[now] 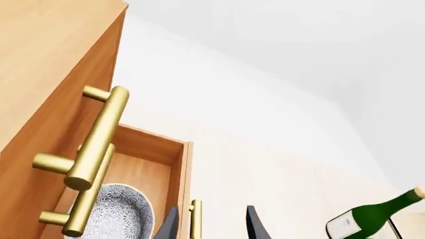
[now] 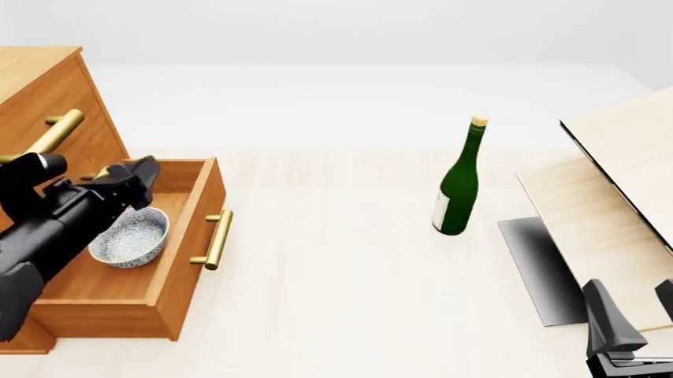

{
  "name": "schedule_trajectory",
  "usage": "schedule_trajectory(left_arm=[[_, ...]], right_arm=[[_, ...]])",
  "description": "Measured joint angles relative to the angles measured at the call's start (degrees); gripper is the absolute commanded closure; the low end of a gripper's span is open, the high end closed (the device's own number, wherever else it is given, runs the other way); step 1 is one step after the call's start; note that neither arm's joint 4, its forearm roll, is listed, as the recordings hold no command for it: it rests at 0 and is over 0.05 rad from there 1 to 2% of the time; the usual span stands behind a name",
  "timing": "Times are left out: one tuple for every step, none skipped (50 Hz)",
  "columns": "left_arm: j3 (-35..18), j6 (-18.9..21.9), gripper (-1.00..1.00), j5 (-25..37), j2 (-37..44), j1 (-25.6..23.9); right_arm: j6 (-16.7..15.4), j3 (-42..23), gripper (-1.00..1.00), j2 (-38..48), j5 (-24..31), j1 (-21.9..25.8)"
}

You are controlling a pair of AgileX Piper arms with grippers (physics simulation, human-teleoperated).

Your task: Put the bowl in the bottom drawer of the cabinet.

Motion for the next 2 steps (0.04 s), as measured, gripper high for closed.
schedule_trajectory(left_arm=[[0.22, 0.06, -1.0, -0.14, -0.41, -0.17], [0.45, 0.13, -1.0, -0.26, -0.83, -0.32]], right_arm=[[0.0, 0.0, -1.0, 0.0, 0.0, 0.0], [0.0, 0.0, -1.0, 0.0, 0.0, 0.0]])
